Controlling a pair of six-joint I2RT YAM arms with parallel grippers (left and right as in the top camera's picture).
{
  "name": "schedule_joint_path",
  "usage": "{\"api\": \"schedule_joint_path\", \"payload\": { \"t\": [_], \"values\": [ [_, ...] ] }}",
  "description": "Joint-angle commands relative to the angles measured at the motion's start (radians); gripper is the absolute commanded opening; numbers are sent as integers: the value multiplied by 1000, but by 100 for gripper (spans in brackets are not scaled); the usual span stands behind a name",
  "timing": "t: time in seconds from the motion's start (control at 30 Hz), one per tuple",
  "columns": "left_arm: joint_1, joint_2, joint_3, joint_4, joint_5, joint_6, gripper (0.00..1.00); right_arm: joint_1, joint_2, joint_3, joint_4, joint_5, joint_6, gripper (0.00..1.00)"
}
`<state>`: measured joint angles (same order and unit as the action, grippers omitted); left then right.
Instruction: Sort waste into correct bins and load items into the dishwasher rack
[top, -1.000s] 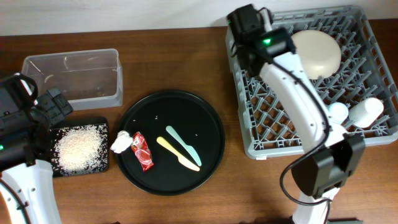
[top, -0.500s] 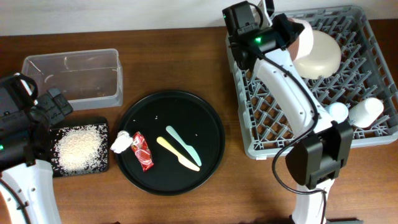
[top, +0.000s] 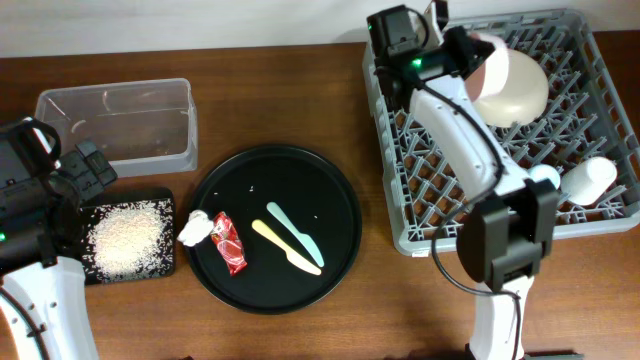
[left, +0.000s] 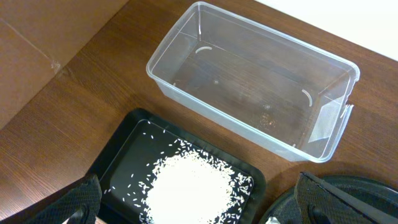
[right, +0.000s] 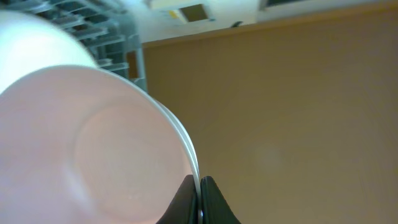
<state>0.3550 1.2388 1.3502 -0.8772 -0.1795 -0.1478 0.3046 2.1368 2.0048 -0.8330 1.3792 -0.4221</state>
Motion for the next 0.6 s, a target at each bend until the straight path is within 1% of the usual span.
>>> {"api": "schedule_joint_path", "payload": {
  "t": [0.0,0.13,0.27,0.57],
  "values": [
    [6,-16,6,0,7,-9,99,8,62,-12,0,13,2,4],
    [6,-16,6,0,7,-9,99,12,100,-13,0,10,1,4],
    [6,-16,6,0,7,-9,99,13,118,-14,5,-34,1,4],
    [6,-16,6,0,7,-9,99,14,172,-15,58,-48,5,4]
  ]
}}
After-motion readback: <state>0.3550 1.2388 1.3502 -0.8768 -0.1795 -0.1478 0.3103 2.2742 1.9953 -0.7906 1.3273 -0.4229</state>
